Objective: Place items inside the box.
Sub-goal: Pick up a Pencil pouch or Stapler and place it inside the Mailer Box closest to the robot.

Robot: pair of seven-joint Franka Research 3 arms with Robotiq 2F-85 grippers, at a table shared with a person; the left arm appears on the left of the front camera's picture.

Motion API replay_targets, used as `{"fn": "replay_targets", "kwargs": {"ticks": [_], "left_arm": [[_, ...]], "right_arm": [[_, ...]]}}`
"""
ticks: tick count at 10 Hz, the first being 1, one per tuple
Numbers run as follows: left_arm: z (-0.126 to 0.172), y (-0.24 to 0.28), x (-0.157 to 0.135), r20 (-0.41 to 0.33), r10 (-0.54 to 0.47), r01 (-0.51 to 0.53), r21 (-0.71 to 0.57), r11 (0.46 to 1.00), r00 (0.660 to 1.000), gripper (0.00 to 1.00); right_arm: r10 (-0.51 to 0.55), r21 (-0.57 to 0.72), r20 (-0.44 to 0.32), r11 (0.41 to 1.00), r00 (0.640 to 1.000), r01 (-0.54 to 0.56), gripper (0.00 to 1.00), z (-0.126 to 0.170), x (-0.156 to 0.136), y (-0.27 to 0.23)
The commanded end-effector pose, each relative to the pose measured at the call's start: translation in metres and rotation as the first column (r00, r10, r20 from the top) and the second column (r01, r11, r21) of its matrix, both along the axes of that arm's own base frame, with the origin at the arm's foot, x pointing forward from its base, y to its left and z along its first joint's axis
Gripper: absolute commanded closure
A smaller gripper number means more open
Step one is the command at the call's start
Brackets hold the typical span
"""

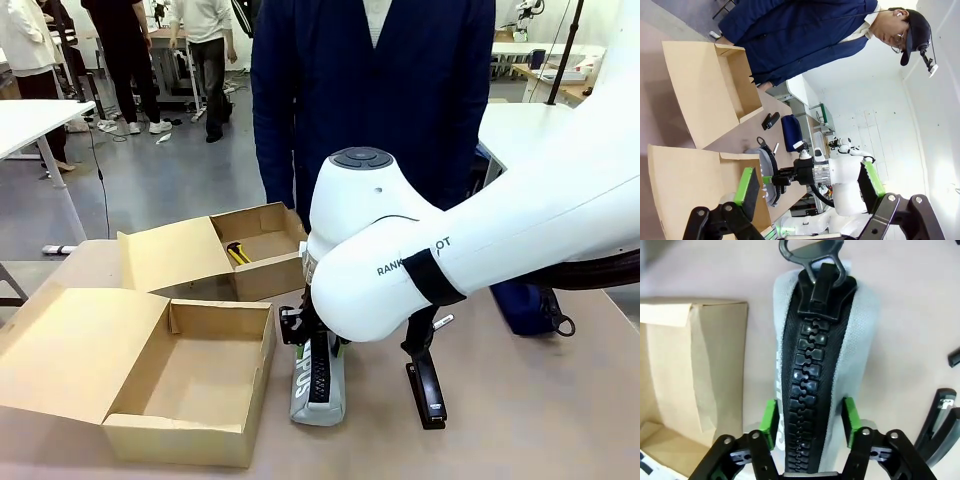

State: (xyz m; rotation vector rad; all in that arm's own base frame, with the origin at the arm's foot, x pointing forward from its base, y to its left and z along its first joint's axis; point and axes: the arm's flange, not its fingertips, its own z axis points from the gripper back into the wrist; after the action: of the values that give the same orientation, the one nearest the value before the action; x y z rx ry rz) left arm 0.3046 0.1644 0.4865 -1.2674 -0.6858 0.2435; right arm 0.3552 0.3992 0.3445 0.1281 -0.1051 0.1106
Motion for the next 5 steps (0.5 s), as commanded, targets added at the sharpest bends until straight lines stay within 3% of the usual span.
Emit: {"fn": "replay_targets", "kwargs": {"ticks": [1,2,4,5], "left_arm": [[-0.0001,-0.0018,-0.0008,0.031,0.000,0.000,-0.010,1.000,1.000,0.00],[-0.0001,-0.0018,-0.0008,0.031,0.000,0.000,-0.010,1.000,1.000,0.00],[-0.0001,-0.0018,-0.0008,0.031,0.000,0.000,-0.010,1.000,1.000,0.00],[-0.0001,-0.0018,-0.0008,0.031,0.000,0.000,-0.010,1.000,1.000,0.00]], "right_arm": [[-0.044,-0.046,0.034,0.998,0.998,0.045,1.00,-0.0033,0.0021,0.0107],[-0.047,-0.049,0.036,0.998,0.998,0.049,0.85,-0.0039,0.0021,0.0103],[-0.063,-0.061,0.041,0.996,0.997,0.066,1.00,-0.0054,0.0018,0.0079],[-0.073,-0.063,0.040,0.995,0.997,0.076,1.00,-0.0047,0.0019,0.0059]]}}
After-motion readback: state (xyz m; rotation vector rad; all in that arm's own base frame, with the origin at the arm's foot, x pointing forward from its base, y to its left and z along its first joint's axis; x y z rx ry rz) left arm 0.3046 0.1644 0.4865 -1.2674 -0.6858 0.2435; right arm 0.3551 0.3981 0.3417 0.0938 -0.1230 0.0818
